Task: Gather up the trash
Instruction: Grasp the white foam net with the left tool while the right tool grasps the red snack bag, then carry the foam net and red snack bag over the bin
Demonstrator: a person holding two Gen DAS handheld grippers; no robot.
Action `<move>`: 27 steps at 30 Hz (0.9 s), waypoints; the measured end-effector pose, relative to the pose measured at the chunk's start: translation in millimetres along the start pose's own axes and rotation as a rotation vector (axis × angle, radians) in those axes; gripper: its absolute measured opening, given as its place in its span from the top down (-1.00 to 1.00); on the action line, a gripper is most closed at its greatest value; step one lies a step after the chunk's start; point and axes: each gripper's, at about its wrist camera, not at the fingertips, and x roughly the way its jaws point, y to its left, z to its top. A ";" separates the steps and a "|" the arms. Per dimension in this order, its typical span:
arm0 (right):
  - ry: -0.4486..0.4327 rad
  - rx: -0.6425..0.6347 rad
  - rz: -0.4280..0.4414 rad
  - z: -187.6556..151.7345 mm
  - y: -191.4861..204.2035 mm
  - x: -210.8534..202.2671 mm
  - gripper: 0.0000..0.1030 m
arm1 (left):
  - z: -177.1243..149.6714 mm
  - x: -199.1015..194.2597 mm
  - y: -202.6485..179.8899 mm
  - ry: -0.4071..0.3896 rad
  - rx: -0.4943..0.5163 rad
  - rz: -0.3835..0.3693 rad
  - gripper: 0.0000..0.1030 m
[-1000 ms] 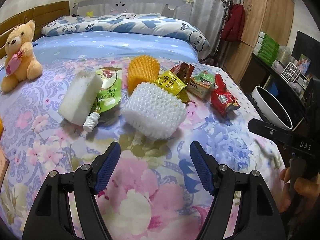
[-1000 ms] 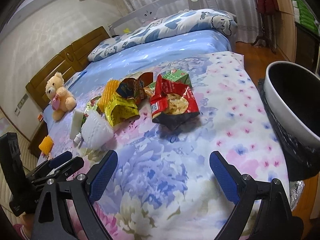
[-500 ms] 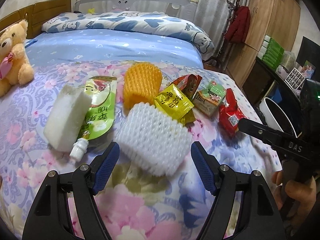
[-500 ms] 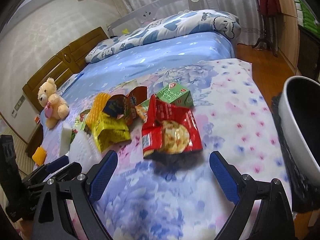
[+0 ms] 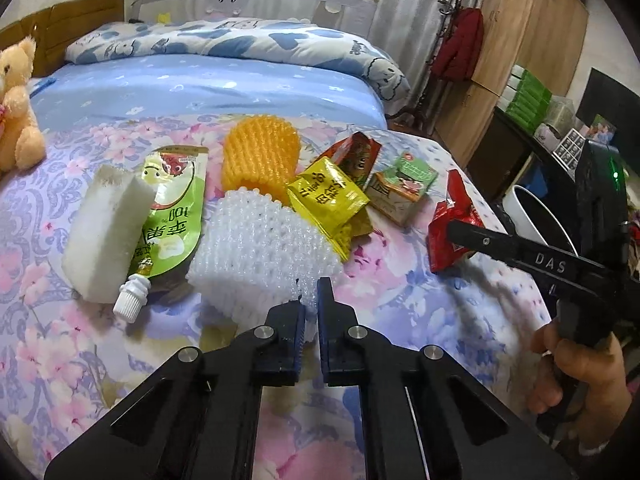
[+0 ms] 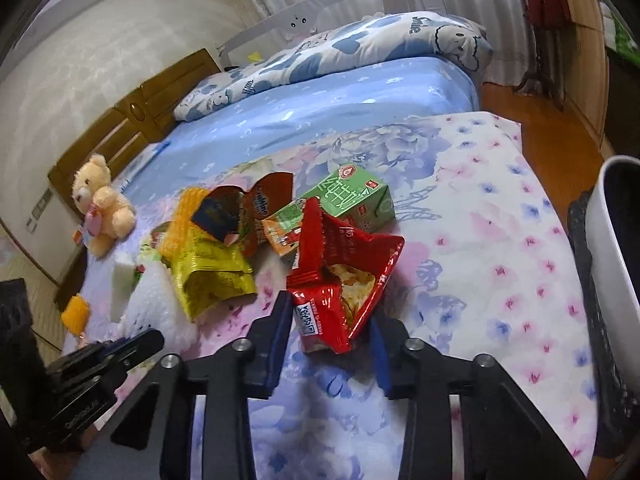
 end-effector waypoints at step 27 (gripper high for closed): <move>-0.109 0.077 -0.030 -35.3 -51.5 -123.4 0.39 | -1.9 -31.4 -122.2 -0.017 0.198 -0.226 0.91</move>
